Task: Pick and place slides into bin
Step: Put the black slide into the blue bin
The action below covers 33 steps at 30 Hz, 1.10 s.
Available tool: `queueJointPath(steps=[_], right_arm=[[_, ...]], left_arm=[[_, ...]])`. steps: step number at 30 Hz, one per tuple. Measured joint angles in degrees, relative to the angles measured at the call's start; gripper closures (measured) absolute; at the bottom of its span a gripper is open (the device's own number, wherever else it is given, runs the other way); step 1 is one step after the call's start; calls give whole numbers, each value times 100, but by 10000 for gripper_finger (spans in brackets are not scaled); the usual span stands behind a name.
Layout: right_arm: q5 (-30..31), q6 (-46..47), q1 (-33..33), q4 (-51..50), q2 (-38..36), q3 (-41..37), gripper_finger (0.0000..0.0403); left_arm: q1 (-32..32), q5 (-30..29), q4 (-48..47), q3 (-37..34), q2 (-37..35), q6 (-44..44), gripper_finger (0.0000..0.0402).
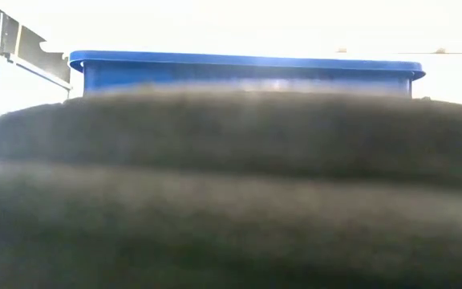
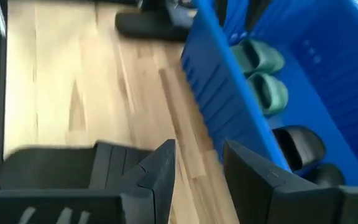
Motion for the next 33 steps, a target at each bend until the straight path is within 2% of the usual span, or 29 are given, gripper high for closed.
queueJointPath(steps=[6,19,25,30,33], right_arm=[[-295,-149,-99,2,571,0,279],[-2215,-346,-641,766,2309,0,279],[-1479,-263,-579,803,3000,-7,279],[-1469,306,-517,837,3097,2,279],[-1065,593,-451,795,3108,35,279]], left_arm=[[-672,-456,1,-1,-5,-735,287],[-1439,-655,4,-1,-5,-1870,311],[-1672,-628,3,-1,-5,-1946,320],[-1836,-585,4,-1,-5,-1942,327],[-1965,-585,4,-1,-5,-1980,331]])
